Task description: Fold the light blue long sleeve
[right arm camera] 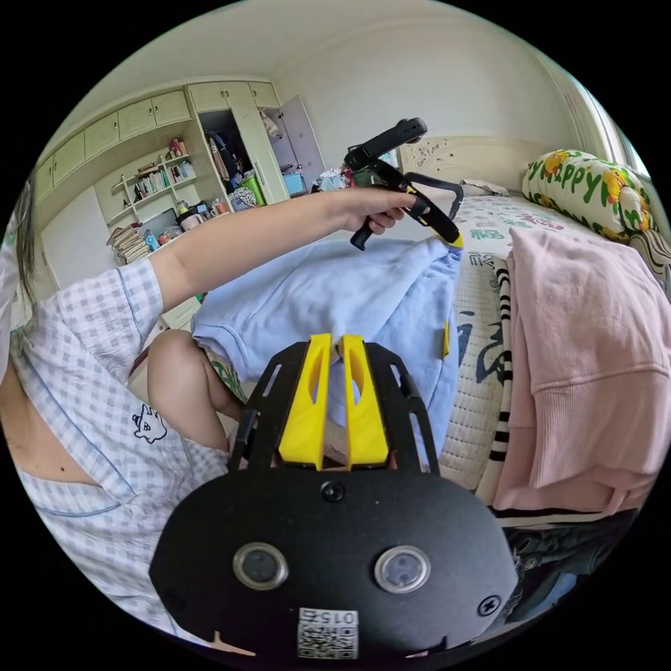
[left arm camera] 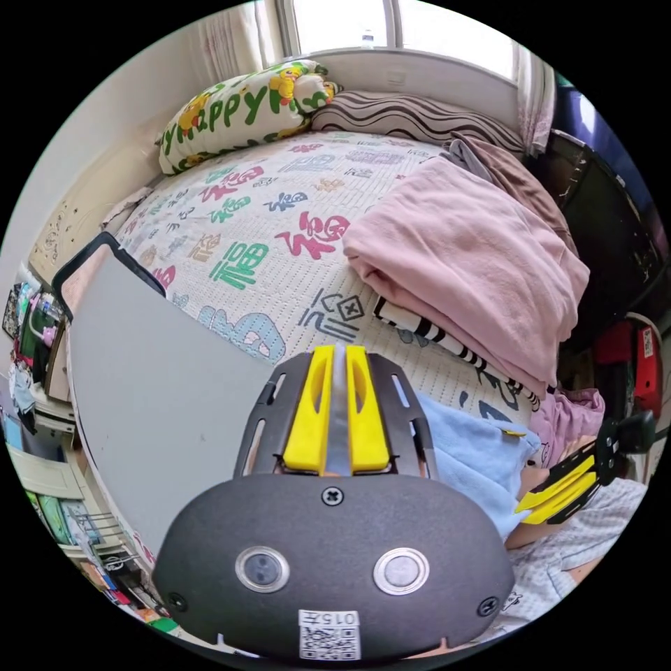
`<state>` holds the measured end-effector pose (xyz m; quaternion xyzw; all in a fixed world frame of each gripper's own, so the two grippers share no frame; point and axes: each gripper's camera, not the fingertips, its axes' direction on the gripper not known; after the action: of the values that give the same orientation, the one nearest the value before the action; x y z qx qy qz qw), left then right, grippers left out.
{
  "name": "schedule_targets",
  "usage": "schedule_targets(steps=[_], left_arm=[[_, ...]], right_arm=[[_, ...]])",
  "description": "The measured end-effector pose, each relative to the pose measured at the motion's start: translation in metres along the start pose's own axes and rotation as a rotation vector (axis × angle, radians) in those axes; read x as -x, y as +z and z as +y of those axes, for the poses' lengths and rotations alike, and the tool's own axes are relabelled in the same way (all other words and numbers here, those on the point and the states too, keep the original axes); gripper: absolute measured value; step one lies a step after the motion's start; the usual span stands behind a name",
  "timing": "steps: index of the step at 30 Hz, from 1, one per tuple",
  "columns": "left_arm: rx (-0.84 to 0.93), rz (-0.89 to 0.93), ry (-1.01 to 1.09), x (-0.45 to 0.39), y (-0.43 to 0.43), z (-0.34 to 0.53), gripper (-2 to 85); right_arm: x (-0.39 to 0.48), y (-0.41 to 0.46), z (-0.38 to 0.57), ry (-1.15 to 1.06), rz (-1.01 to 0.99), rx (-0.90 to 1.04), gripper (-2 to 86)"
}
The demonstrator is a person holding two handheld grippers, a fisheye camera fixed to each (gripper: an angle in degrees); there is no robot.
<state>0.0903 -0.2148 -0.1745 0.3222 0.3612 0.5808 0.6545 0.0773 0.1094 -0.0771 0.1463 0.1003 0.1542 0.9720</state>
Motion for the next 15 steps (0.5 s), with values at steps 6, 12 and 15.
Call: schedule_targets(steps=[6, 12, 15], left_arm=[[-0.066, -0.004, -0.058, 0.009, -0.017, 0.002, 1.7], [0.026, -0.011, -0.078, 0.017, 0.017, 0.013, 2.6], [0.020, -0.024, -0.075, 0.020, 0.014, 0.020, 4.4]], right_arm=[[0.025, -0.012, 0.001, -0.084, 0.125, -0.015, 3.6], [0.039, 0.015, -0.004, -0.155, 0.196, 0.137, 3.7], [0.047, 0.016, -0.005, -0.156, 0.214, 0.150, 4.2]])
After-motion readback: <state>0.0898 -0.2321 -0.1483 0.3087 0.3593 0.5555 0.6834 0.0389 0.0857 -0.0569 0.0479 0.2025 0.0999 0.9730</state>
